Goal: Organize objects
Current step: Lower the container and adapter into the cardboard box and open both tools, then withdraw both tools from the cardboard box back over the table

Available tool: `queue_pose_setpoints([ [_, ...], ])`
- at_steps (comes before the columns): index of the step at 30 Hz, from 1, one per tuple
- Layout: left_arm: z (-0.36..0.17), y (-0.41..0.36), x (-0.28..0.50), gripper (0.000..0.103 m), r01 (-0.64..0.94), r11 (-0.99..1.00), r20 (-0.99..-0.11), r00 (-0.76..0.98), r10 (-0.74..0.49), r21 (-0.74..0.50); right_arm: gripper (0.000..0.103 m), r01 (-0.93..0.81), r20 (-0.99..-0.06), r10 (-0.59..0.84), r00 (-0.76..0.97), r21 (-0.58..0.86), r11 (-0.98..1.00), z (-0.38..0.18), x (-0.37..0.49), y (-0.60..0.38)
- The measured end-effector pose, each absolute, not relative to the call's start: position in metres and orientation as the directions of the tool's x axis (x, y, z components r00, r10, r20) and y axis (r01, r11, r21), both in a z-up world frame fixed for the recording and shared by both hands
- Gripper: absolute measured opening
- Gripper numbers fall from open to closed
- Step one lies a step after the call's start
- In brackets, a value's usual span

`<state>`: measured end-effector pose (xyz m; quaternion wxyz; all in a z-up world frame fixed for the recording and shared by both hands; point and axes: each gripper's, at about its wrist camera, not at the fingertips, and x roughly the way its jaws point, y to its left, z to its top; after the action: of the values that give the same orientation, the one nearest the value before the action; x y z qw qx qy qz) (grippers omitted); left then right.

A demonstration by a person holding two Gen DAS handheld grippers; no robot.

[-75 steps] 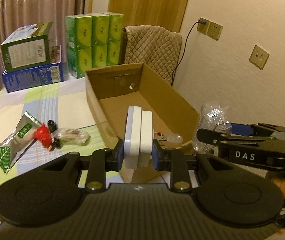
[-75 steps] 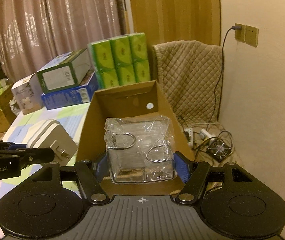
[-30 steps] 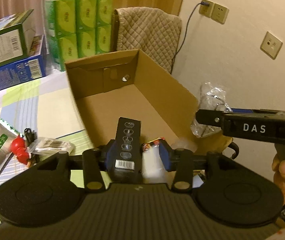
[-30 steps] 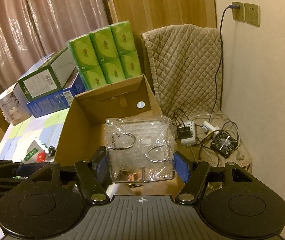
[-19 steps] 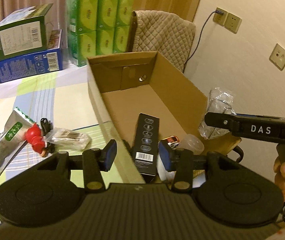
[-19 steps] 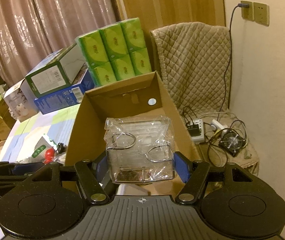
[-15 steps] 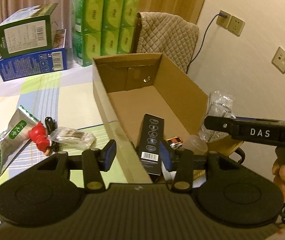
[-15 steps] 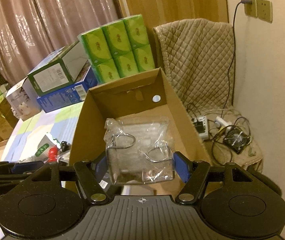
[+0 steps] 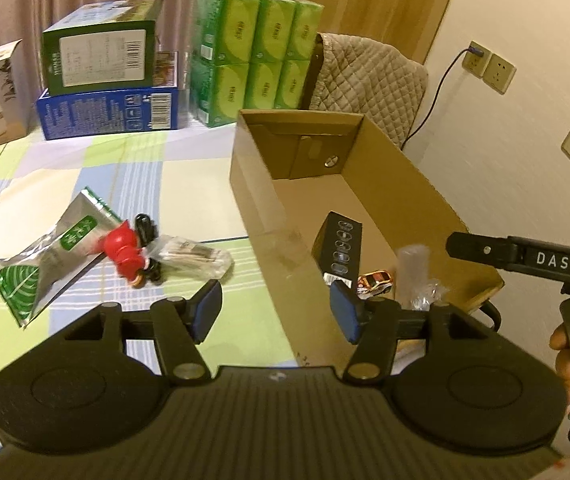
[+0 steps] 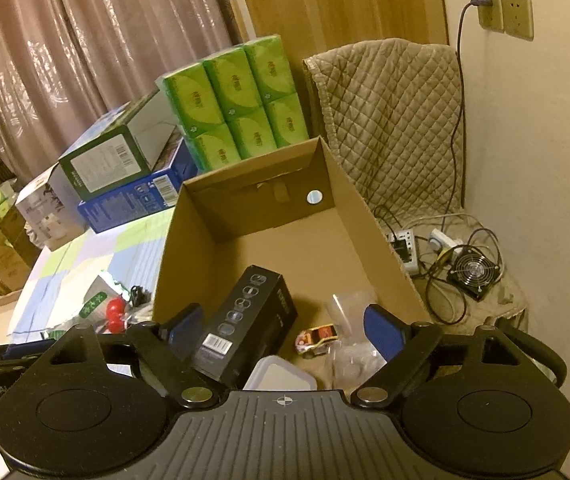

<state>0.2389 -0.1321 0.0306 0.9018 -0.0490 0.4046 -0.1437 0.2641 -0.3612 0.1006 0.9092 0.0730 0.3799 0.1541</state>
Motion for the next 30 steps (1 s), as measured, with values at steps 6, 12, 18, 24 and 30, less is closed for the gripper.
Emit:
queue_pose_setpoints([
  [6, 0.038, -0.119, 0.221, 0.061, 0.204, 0.958, -0.711, 0.642, -0.287, -0.203, 0.084, -0.243, -0.664, 0.35, 0.661, 0.252, 0.937, 0.109, 0.248, -0.354],
  [12, 0.052, -0.108, 0.205, 0.067, 0.197, 0.961, -0.697, 0.661, -0.276, -0.194, 0.084, -0.263, -0.654, 0.365, 0.663, 0.253, 0.931, 0.119, 0.233, -0.347],
  [18, 0.062, -0.093, 0.191, 0.074, 0.18, 0.966, -0.682, 0.684, -0.259, -0.186, 0.084, -0.294, -0.645, 0.383, 0.661, 0.247, 0.923, 0.129, 0.219, -0.335],
  [24, 0.063, -0.064, 0.178, 0.082, 0.131, 0.976, -0.678, 0.703, -0.217, -0.176, 0.084, -0.328, -0.633, 0.408, 0.658, 0.247, 0.912, 0.134, 0.205, -0.319],
  [30, 0.057, -0.031, 0.167, 0.093, 0.072, 0.985, -0.681, 0.714, -0.163, -0.159, 0.084, -0.384, -0.63, 0.444, 0.637, 0.24, 0.892, 0.132, 0.196, -0.29],
])
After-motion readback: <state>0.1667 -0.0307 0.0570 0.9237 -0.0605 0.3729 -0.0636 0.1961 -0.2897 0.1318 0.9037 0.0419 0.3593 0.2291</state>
